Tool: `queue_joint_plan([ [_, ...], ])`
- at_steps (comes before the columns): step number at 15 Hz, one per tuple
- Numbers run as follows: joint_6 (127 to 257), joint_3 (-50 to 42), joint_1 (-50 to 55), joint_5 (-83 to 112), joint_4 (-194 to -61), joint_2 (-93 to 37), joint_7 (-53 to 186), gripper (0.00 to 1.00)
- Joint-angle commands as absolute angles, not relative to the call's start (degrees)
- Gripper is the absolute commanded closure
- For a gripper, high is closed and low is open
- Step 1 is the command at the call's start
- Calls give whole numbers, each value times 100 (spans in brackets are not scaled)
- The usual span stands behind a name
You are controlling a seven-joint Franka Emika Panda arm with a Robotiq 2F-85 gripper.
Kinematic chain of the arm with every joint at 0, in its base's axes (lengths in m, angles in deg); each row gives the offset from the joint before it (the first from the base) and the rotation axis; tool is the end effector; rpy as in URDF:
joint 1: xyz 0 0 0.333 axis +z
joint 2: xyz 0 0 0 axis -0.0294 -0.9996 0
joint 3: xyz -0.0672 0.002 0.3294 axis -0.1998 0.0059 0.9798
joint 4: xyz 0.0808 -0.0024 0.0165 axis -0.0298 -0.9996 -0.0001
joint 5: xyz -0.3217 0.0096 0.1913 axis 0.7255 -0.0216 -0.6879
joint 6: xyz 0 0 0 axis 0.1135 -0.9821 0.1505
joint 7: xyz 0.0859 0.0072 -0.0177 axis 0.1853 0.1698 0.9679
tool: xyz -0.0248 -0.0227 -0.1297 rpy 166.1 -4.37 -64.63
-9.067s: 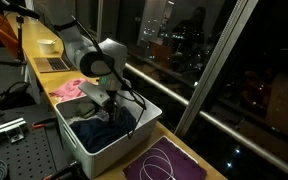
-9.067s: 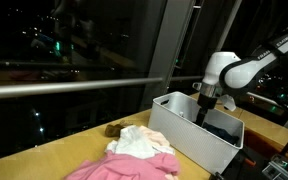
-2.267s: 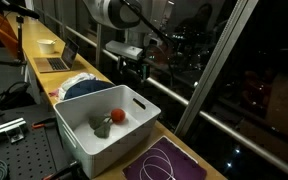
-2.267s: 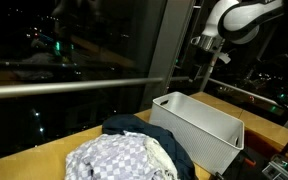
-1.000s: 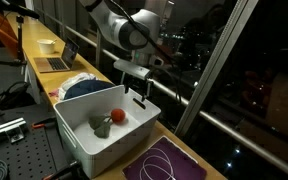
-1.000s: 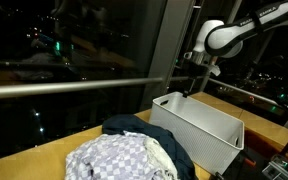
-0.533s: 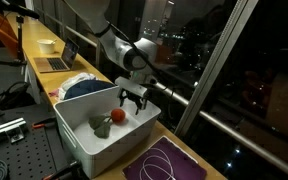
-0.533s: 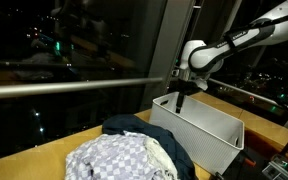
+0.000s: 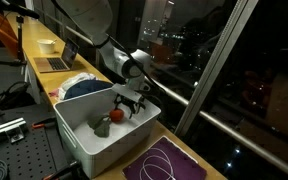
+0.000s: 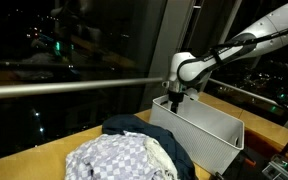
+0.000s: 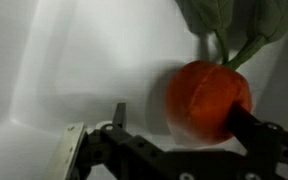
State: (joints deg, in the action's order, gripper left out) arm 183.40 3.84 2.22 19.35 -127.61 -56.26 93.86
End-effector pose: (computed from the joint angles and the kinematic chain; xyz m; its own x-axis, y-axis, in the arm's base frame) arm 0.6621 0.0387 0.1532 0.8340 0.5144 -0.1994 0.5175 -0.8547 -0.0404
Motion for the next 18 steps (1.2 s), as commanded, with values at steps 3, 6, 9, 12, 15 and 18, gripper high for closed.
queue_joint_plan([
  [3,17763,448,387,2030,-11868,-6341,9409,24],
  [6,17493,420,430,2048,-11587,-6472,9391,41],
  [9,17327,365,478,2131,-11505,-6381,9307,64],
  [12,17291,284,561,2326,-11654,-6039,9102,85],
  [15,17283,210,656,2522,-11970,-5427,8793,97],
  [18,17186,183,928,2792,-12101,-4811,8337,96],
])
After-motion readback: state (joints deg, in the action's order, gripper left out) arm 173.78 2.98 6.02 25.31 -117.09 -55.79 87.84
